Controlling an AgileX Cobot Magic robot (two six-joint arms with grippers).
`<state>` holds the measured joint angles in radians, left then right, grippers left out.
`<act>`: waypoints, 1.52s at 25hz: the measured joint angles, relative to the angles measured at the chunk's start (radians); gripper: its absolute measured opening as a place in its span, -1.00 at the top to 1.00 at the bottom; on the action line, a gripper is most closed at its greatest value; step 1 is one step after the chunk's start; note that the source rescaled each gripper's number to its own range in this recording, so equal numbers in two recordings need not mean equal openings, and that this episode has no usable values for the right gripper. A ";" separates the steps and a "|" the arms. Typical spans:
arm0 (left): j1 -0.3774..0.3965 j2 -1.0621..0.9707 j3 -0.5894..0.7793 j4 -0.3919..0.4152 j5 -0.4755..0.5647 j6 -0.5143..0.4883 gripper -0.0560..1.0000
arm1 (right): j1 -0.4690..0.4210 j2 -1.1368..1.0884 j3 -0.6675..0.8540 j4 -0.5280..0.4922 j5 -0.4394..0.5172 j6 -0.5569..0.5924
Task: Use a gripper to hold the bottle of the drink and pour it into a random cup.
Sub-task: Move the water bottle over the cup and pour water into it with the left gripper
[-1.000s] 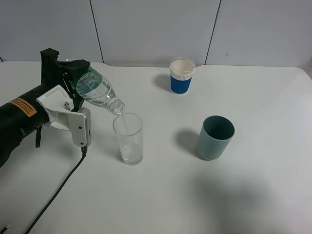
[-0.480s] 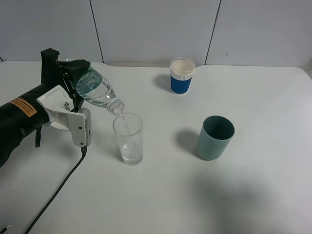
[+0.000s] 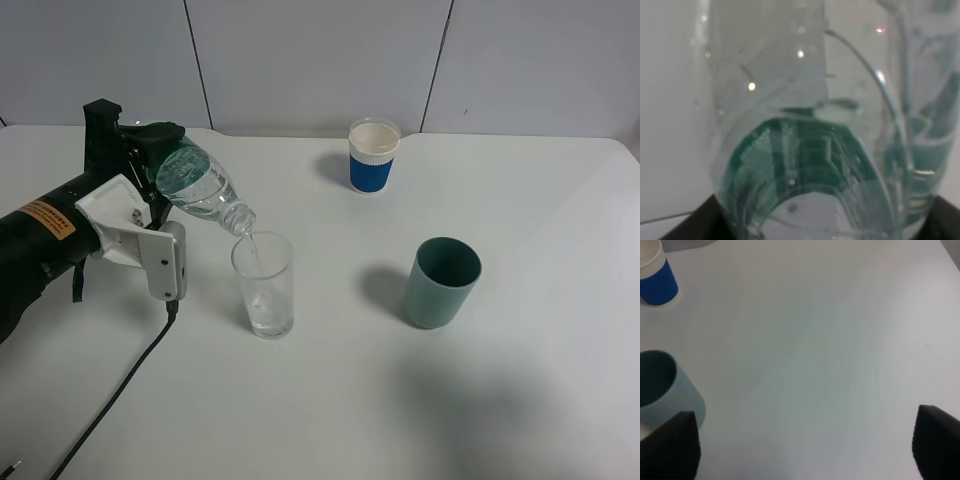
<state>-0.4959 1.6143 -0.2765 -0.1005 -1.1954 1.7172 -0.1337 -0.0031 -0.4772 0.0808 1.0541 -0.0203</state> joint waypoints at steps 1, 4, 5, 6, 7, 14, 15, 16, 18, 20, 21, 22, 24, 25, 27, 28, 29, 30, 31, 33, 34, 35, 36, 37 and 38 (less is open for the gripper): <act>0.000 0.000 0.000 0.000 0.000 0.000 0.89 | 0.000 0.000 0.000 0.000 0.000 0.000; 0.000 0.000 0.000 0.000 0.000 0.009 0.89 | 0.000 0.000 0.000 0.000 0.000 0.000; 0.000 0.000 0.000 0.000 0.000 0.012 0.89 | 0.000 0.000 0.000 0.000 0.000 0.000; 0.000 0.000 0.000 0.000 0.000 0.016 0.89 | 0.000 0.000 0.000 0.000 0.000 0.000; 0.000 0.000 0.000 0.000 0.000 0.018 0.89 | 0.000 0.000 0.000 0.000 0.000 0.000; 0.000 0.000 0.000 0.000 -0.001 0.023 0.89 | 0.000 0.000 0.000 0.000 0.000 0.000; 0.000 0.000 0.000 0.000 -0.001 0.027 0.89 | 0.000 0.000 0.000 0.000 0.000 0.000; 0.000 0.000 0.000 0.000 -0.001 0.030 0.89 | 0.000 0.000 0.000 0.000 0.000 0.000; 0.000 0.000 0.000 0.000 -0.001 0.034 0.89 | 0.000 0.000 0.000 0.000 0.000 0.000; 0.000 -0.001 0.000 0.000 -0.001 0.037 0.89 | 0.000 0.000 0.000 0.000 0.000 0.000; 0.000 -0.001 0.000 0.000 -0.001 0.038 0.89 | 0.000 0.000 0.000 0.000 0.000 0.000; 0.000 -0.001 0.000 0.000 -0.001 0.038 0.89 | 0.000 0.000 0.000 0.000 0.000 0.000; 0.000 -0.001 0.000 0.000 -0.001 0.041 0.89 | 0.000 0.000 0.000 0.000 0.000 0.000; 0.000 -0.001 0.000 0.000 -0.001 0.041 0.89 | 0.000 0.000 0.000 0.000 0.000 0.000; 0.000 -0.001 0.000 0.000 -0.001 0.041 0.89 | 0.000 0.000 0.000 0.000 0.000 0.000; 0.000 -0.001 0.000 0.000 -0.001 0.043 0.89 | 0.000 0.000 0.000 0.000 0.000 0.000; 0.000 -0.001 0.000 0.000 -0.001 0.045 0.89 | 0.000 0.000 0.000 0.000 0.000 0.000; 0.000 -0.001 0.000 0.000 -0.001 0.045 0.89 | 0.000 0.000 0.000 0.000 0.000 0.000; 0.000 -0.001 0.000 0.000 -0.001 0.045 0.89 | 0.000 0.000 0.000 0.000 0.000 0.000; 0.000 -0.001 0.000 0.000 -0.001 0.046 0.89 | 0.000 0.000 0.000 0.000 0.000 0.000; 0.000 -0.001 0.000 0.000 -0.001 0.048 0.89 | 0.000 0.000 0.000 0.000 0.000 0.000; 0.000 -0.001 0.000 0.000 -0.001 0.051 0.89 | 0.000 0.000 0.000 0.000 0.000 0.000; 0.000 -0.001 0.000 0.000 -0.001 0.053 0.89 | 0.000 0.000 0.000 0.000 0.000 0.000; 0.000 -0.001 0.000 0.000 -0.001 0.056 0.89 | 0.000 0.000 0.000 0.000 0.000 0.000; 0.000 -0.001 0.000 0.000 -0.001 0.057 0.89 | 0.000 0.000 0.000 0.000 0.000 0.000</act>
<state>-0.4959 1.6133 -0.2765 -0.1005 -1.1964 1.7739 -0.1337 -0.0031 -0.4772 0.0808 1.0541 -0.0203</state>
